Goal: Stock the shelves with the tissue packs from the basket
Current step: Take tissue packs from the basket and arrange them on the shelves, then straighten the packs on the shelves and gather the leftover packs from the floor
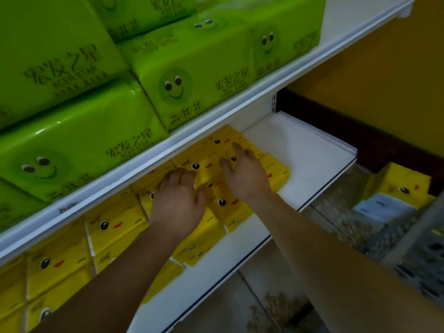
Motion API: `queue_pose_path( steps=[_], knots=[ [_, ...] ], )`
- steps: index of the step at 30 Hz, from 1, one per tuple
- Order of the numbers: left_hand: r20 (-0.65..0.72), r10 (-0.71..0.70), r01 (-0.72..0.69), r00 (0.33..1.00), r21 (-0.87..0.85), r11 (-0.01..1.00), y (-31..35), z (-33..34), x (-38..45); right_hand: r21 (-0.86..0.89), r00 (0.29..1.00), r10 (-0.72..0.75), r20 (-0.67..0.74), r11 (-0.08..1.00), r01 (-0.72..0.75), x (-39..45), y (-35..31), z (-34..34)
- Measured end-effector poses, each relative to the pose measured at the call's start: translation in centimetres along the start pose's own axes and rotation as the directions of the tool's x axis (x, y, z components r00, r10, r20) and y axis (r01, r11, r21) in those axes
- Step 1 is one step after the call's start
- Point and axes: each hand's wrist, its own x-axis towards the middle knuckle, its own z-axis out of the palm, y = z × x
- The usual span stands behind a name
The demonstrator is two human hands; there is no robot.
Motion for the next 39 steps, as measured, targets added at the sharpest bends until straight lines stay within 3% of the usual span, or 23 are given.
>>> queue_pose_path(
  steps=[3,7,11,17,22,26,31,34,39],
  knots=[
    [-0.122,0.104,-0.122,0.987,-0.153,0.981,3.3,-0.6,-1.2,-0.048,0.994,-0.073,-0.085,0.996,0.069,-2.1,0.4,-3.2],
    [-0.07,0.195,-0.207,0.978,-0.346,0.915,8.7,-0.8,-3.8,-0.109,0.981,-0.128,-0.142,0.988,0.113,-6.1,2.0,-8.4],
    [0.018,0.26,-0.221,0.965,-0.473,0.853,13.1,-0.6,-6.3,-0.179,0.976,-0.079,-0.203,0.983,0.042,-11.5,3.4,-13.2],
    [0.273,0.365,-0.192,0.89,-0.502,0.843,18.0,-0.1,-9.5,-0.324,0.967,0.078,-0.243,0.933,-0.156,-22.1,5.2,-19.8],
    [0.228,0.41,-0.273,0.883,-0.461,0.845,20.9,0.2,-12.4,-0.39,0.896,0.297,-0.33,0.822,-0.416,-31.4,7.2,-25.6],
    [0.325,0.324,-0.184,0.888,-0.395,0.9,22.2,0.3,-12.8,-0.43,0.825,0.367,-0.43,0.72,-0.544,-38.5,9.0,-27.8],
    [0.325,0.384,-0.253,0.864,-0.38,0.89,23.4,0.5,-11.9,-0.455,0.746,0.427,-0.511,0.602,-0.656,-44.4,12.7,-28.3],
    [0.352,0.401,-0.239,0.846,-0.422,0.874,23.5,0.5,-12.4,-0.412,0.74,0.494,-0.458,0.619,-0.668,-47.0,13.6,-27.1],
    [0.402,0.485,-0.284,0.777,-0.464,0.839,23.6,0.0,-13.5,-0.447,0.836,0.484,-0.259,0.708,-0.547,-48.7,12.4,-25.3]
  ],
)
